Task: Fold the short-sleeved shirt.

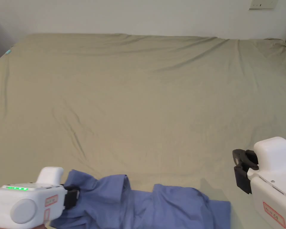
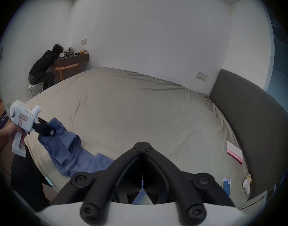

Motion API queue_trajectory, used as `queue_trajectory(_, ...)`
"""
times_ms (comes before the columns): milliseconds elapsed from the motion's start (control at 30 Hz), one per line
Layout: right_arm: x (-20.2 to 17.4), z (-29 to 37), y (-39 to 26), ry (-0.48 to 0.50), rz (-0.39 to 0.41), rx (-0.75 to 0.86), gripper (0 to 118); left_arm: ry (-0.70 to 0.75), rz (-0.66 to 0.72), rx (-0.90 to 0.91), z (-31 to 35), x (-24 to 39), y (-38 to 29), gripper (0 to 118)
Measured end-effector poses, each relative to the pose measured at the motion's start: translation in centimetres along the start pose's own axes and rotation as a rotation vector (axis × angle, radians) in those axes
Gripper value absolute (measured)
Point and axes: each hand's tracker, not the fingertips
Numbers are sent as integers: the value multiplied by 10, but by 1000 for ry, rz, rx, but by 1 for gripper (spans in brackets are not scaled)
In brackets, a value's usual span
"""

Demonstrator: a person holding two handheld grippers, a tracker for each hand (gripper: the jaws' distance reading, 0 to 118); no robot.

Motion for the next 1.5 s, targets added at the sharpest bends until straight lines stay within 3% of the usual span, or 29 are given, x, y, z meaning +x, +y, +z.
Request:
queue_trajectory(267,-6,1,1,17,-1,8,1,283,65,54,64,-49,31,17)
queue_trajectory(367,-6,0,1,23,-5,10,2,228,83,35,73,-31,38,17)
queue_trajectory(533,-7,1,0,30,-10,18,2,-38,155,19,65,23,43,17)
queue_trajectory(633,-3,4,-2,30,-19,18,1,47,18,-2,47,66,43,17)
queue_trajectory(800,4,7,-6,20,-27,18,2,-101,80,-89,5,104,35,17)
queue_trajectory(1200,11,4,-18,9,-41,-5,2,-65,17,-150,-54,197,-5,17)
queue_trajectory(1233,11,4,-19,7,-45,-7,2,-54,-3,-147,-55,204,-7,20)
queue_trajectory(1267,12,2,-20,6,-50,-9,2,-41,-20,-144,-56,208,-8,32)
queue_trajectory(1333,13,0,-22,8,-59,-15,1,-141,-17,-150,-56,206,-7,83)
queue_trajectory(1367,13,0,-22,6,-62,-16,2,-224,14,-166,-54,205,-5,104)
queue_trajectory(1400,13,0,-23,6,-64,-19,2,-332,50,-183,-51,204,-4,118)
queue_trajectory(1433,13,-1,-23,8,-63,-21,1,-401,67,-189,-47,203,-3,118)
queue_trajectory(1500,14,0,-22,6,-60,-21,1,-388,82,-126,-36,197,2,115)
